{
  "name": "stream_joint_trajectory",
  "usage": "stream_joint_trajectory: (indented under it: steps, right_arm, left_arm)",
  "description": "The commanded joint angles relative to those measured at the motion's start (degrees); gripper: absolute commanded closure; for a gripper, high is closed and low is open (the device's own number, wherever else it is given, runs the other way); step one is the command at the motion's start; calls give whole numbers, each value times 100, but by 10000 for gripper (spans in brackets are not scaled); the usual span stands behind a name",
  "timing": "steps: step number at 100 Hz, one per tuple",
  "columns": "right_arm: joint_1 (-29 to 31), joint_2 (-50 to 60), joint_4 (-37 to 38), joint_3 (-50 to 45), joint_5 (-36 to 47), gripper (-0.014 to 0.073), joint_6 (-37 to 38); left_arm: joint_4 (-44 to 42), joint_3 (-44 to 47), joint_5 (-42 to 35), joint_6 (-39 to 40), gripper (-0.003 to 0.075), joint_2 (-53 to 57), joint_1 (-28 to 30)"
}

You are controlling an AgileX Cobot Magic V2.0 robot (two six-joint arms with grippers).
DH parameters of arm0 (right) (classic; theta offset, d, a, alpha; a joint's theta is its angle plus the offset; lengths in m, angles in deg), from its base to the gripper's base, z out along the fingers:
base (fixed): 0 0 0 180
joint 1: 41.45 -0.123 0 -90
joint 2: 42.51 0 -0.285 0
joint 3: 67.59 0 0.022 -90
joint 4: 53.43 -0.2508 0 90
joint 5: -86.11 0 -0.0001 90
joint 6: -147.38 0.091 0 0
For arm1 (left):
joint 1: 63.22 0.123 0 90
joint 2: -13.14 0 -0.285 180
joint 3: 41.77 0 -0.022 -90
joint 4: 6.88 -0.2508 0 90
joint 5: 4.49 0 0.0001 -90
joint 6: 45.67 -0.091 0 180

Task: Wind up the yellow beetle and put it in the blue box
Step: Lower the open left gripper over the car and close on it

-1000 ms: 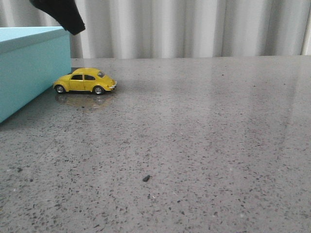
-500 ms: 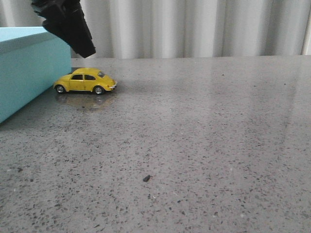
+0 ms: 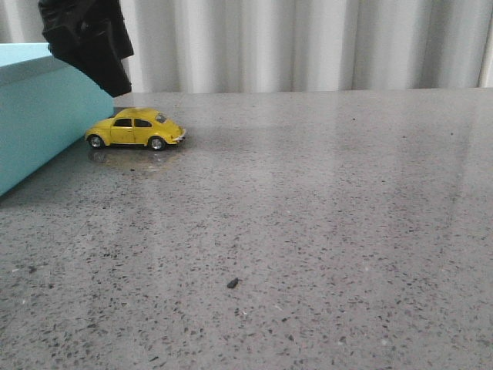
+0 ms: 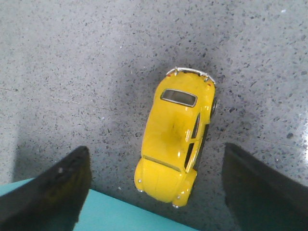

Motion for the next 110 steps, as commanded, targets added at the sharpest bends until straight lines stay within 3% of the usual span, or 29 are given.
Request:
stream_joint_trajectory:
  steps: [1,110]
  right_arm:
    - [10,-46,28,138,419,655,-62]
    - [10,-46,28,138,429,655,-62]
  left_arm:
    - [134,-182,-245,0,164,137,-40]
    - [134,-182,-492,-244,177,-514,-153]
